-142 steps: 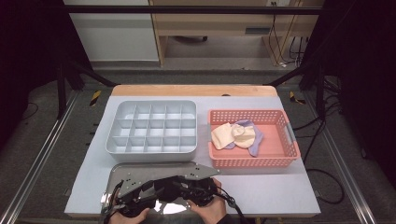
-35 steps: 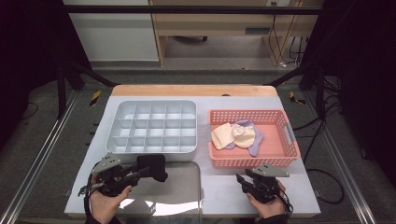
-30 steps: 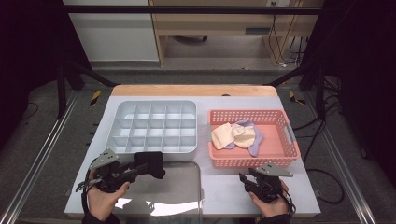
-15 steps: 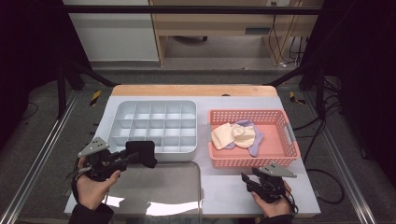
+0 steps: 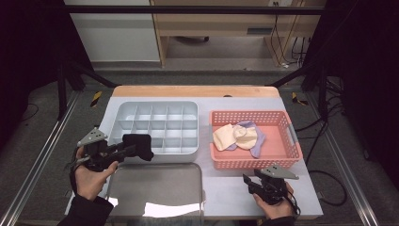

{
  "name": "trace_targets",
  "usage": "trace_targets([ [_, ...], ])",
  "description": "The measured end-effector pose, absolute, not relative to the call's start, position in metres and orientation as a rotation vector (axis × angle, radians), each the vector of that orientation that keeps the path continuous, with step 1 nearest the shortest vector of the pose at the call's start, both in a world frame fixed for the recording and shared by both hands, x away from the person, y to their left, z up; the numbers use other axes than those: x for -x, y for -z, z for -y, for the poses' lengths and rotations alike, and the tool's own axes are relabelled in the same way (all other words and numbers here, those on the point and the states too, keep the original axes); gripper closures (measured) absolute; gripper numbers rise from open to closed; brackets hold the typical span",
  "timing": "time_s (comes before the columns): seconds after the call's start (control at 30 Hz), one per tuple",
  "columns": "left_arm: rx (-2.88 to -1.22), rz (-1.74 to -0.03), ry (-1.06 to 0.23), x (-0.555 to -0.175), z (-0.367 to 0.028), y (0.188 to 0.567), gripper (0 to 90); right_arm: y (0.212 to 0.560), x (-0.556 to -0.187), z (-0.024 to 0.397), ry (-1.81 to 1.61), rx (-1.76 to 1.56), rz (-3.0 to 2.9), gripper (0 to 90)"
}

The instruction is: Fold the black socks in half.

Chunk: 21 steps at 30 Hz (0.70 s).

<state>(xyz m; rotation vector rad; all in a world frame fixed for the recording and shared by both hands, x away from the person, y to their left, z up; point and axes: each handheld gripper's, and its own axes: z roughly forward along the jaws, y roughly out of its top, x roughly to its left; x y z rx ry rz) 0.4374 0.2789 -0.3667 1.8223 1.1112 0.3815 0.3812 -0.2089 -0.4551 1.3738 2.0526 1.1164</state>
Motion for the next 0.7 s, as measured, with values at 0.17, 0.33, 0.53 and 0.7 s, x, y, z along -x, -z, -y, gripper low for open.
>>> trace_targets([
  [0.17, -1.818, -1.116, -0.396, -0.443, -0.281, 0.363, 65.4, 0.455, -0.381, 0.209, -1.117, -1.367, -2.053, 51.0],
  [0.33, -1.827, -1.124, -0.415, -0.453, -0.283, 0.354, 65.4, 0.456, -0.381, 0.209, -1.119, -1.362, -2.058, 51.1],
  [0.53, -1.842, -1.149, -0.409, -0.462, -0.286, 0.358, 65.4, 0.457, -0.381, 0.209, -1.118, -1.364, -2.063, 51.1],
  [0.7, -1.832, -1.164, -0.399, -0.467, -0.292, 0.36, 65.5, 0.458, -0.382, 0.208, -1.114, -1.356, -2.071, 51.2],
])
